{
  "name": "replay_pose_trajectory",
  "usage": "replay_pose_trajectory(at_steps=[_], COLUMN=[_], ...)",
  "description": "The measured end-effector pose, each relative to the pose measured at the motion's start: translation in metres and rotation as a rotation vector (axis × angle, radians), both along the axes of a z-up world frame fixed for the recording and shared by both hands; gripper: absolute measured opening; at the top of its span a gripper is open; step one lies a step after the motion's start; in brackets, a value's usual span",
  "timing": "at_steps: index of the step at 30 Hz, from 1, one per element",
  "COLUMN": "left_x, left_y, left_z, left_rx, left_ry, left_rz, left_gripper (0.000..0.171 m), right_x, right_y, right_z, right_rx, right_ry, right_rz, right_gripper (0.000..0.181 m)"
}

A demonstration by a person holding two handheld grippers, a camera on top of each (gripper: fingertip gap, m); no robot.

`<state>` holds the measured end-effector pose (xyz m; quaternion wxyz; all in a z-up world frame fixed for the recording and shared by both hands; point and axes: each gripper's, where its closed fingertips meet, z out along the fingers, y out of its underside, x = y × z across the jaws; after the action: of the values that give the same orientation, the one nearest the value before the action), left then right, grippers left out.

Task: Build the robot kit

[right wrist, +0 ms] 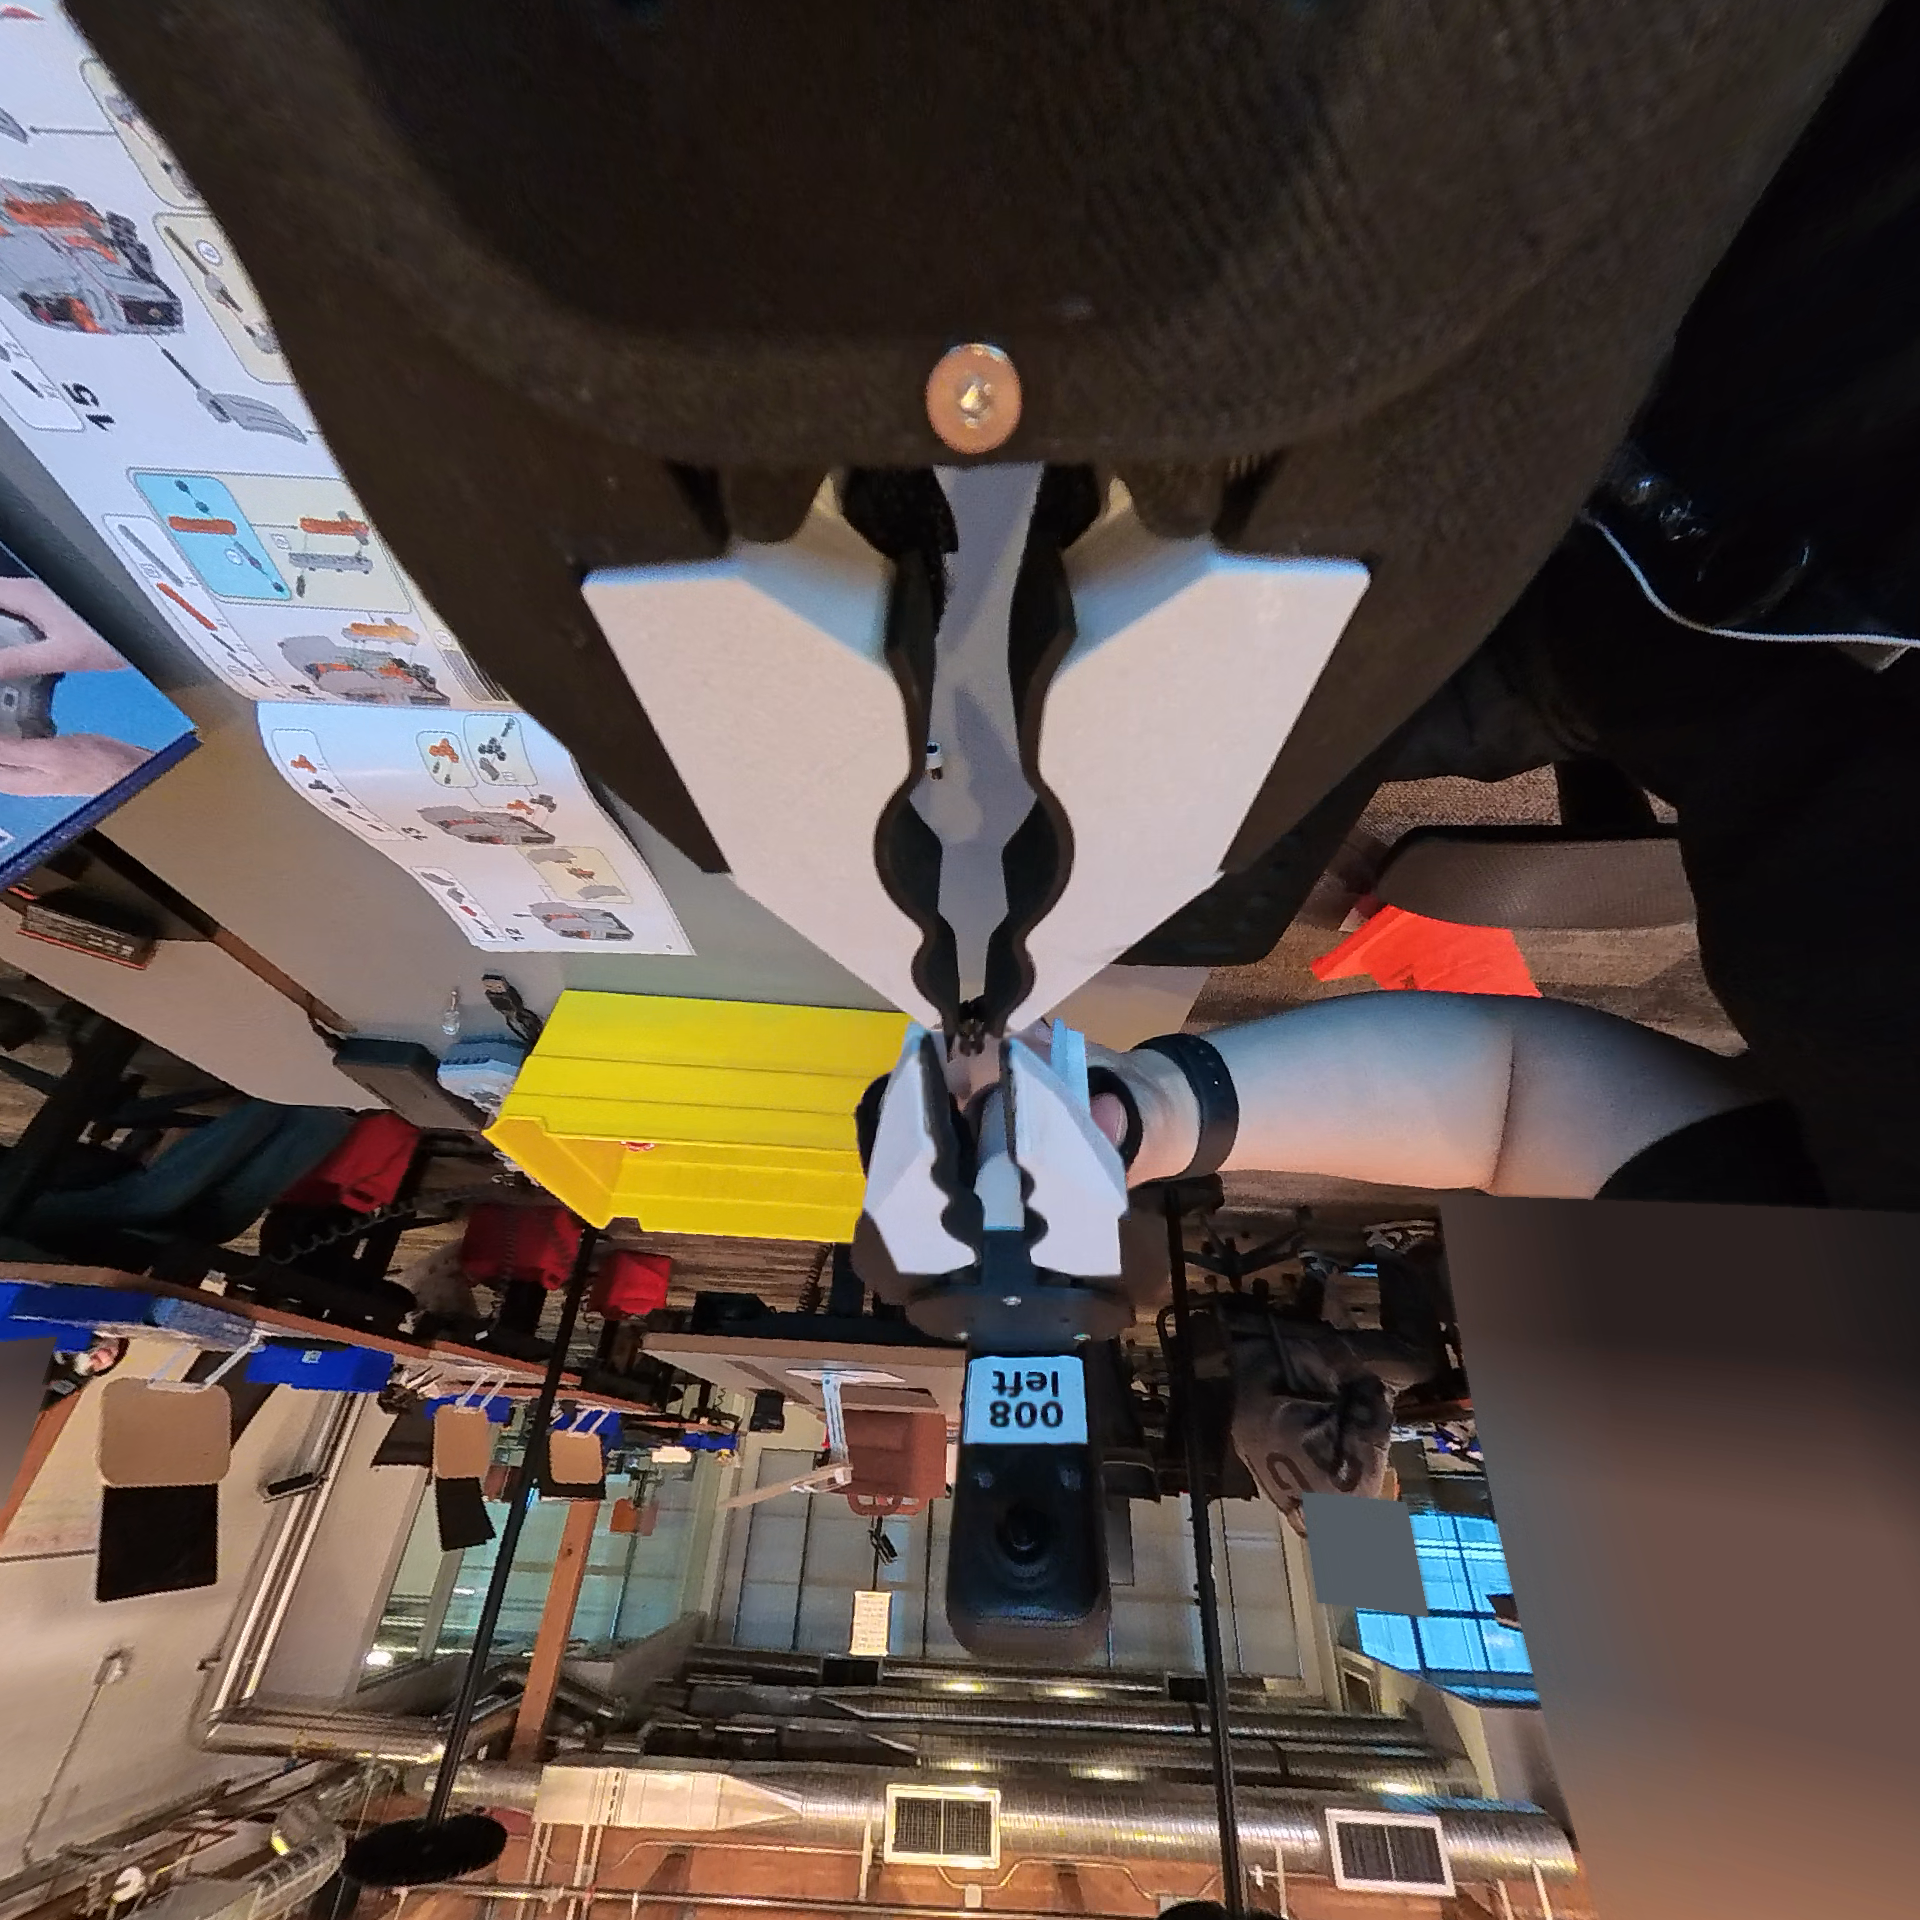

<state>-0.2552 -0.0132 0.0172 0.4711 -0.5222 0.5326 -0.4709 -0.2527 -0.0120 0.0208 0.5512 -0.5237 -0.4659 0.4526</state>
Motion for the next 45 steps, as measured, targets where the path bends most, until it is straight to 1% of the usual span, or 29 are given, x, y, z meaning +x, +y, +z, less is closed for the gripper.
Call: replay_pose_trajectory(at_steps=[5, 10, 14, 17, 23, 30, 37, 38, 39, 41, 42, 43, 45], left_x=[0.003, 0.005, 0.007, 0.008, 0.009, 0.010, 0.011, 0.010, 0.008, 0.001, -0.004, -0.010, -0.021], left_y=[-0.003, -0.005, -0.005, -0.005, -0.005, -0.006, -0.006, -0.004, -0.003, 0.002, 0.004, 0.006, 0.010], left_z=[0.001, 0.000, -0.002, -0.004, -0.002, -0.001, -0.003, -0.002, -0.001, 0.002, 0.004, 0.005, 0.003], left_rx=[0.013, 0.013, 0.000, 0.007, -0.012, 0.005, -0.030, -0.031, -0.031, -0.040, -0.052, -0.066, -0.088], left_ry=[-0.008, -0.011, -0.010, -0.004, -0.020, -0.027, -0.039, -0.040, -0.046, -0.066, -0.084, -0.100, -0.120], left_rz=[-0.014, -0.027, -0.033, -0.032, -0.043, -0.042, -0.047, -0.039, -0.026, 0.016, 0.040, 0.070, 0.141], left_gripper=[0.012, 0.001, 0.003, 0.001, 0.001, 0.001, 0.000, 0.000, 0.000, 0.001, 0.000, 0.000, 0.000], right_x=[-0.001, -0.001, -0.002, -0.001, 0.000, 0.000, 0.000, 0.001, 0.004, 0.013, 0.019, 0.028, 0.053], right_y=[-0.002, -0.002, -0.002, -0.001, -0.002, -0.002, -0.002, 0.000, 0.003, 0.017, 0.031, 0.049, 0.079], right_z=[-0.001, -0.002, -0.002, -0.002, -0.002, -0.002, -0.003, -0.002, 0.001, 0.000, -0.009, -0.024, -0.074], right_rx=[-0.012, -0.022, -0.026, -0.031, -0.036, -0.037, -0.040, -0.031, -0.025, -0.082, -0.141, -0.193, -0.308], right_ry=[0.007, 0.010, 0.010, 0.016, 0.017, 0.020, 0.021, 0.030, 0.046, 0.019, -0.039, -0.139, -0.454], right_rz=[0.018, 0.023, 0.024, 0.027, 0.034, 0.039, 0.041, 0.029, 0.005, -0.052, -0.122, -0.235, -0.468], right_gripper=[0.002, 0.002, 0.002, 0.001, 0.002, 0.002, 0.002, 0.004, 0.017, 0.019, 0.018, 0.018, 0.017])
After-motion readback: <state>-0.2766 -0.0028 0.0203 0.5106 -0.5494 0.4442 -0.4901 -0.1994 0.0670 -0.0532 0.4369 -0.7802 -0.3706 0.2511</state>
